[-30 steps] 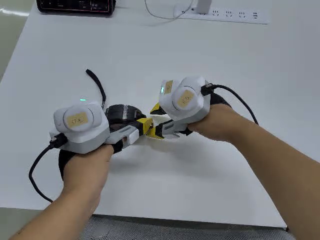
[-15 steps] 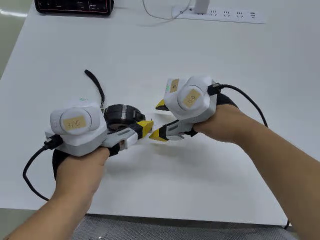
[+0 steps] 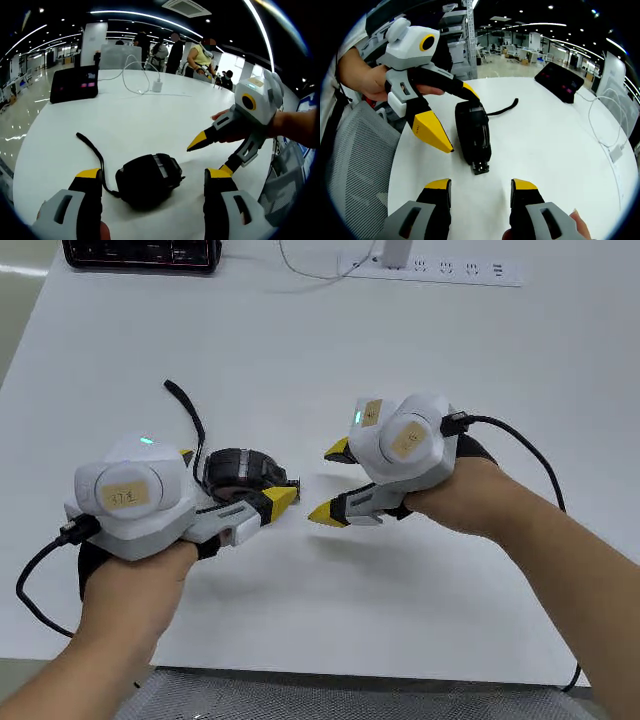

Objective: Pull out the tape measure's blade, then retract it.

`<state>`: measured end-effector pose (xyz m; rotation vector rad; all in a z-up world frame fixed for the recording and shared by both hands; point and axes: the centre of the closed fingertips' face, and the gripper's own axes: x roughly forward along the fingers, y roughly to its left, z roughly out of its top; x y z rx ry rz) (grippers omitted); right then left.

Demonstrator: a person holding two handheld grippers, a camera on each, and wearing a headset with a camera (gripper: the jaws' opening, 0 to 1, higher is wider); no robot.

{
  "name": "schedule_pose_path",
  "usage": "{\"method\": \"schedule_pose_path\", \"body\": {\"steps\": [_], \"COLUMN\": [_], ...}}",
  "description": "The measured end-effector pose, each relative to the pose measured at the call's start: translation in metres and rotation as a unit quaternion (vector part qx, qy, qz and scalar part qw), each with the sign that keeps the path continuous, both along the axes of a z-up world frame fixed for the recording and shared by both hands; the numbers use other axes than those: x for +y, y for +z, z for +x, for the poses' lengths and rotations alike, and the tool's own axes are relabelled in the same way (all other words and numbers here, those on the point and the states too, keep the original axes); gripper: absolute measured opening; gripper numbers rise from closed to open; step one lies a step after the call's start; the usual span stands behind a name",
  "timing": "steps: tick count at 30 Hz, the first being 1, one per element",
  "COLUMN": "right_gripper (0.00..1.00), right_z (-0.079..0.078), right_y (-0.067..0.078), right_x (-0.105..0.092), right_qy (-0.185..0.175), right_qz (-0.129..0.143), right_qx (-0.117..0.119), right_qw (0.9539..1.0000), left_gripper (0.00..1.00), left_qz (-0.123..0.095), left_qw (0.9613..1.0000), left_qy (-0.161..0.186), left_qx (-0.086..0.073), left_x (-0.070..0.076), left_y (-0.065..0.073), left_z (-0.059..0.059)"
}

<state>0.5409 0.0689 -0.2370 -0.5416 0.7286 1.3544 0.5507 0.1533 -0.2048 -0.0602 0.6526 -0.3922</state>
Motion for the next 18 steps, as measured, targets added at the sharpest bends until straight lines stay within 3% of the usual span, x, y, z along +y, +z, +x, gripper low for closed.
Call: {"method": "schedule_pose_path", "body": {"steps": [18], "right_gripper": [0.59], "right_z": [-0.004], "right_y": [0.023], "right_x": [-0.029], "right_qy": [-0.043], "right_qz": [0.033], "right_qx": [0.0], "right_qw": [0.9985], "left_gripper": [0.91], "left_qz": [-0.003], "left_qw": [0.9979], "left_qy": [-0.065], "left_qx": [0.0], "left_x": [0.007], "left_y": [0.01], "left_z": [-0.019]}}
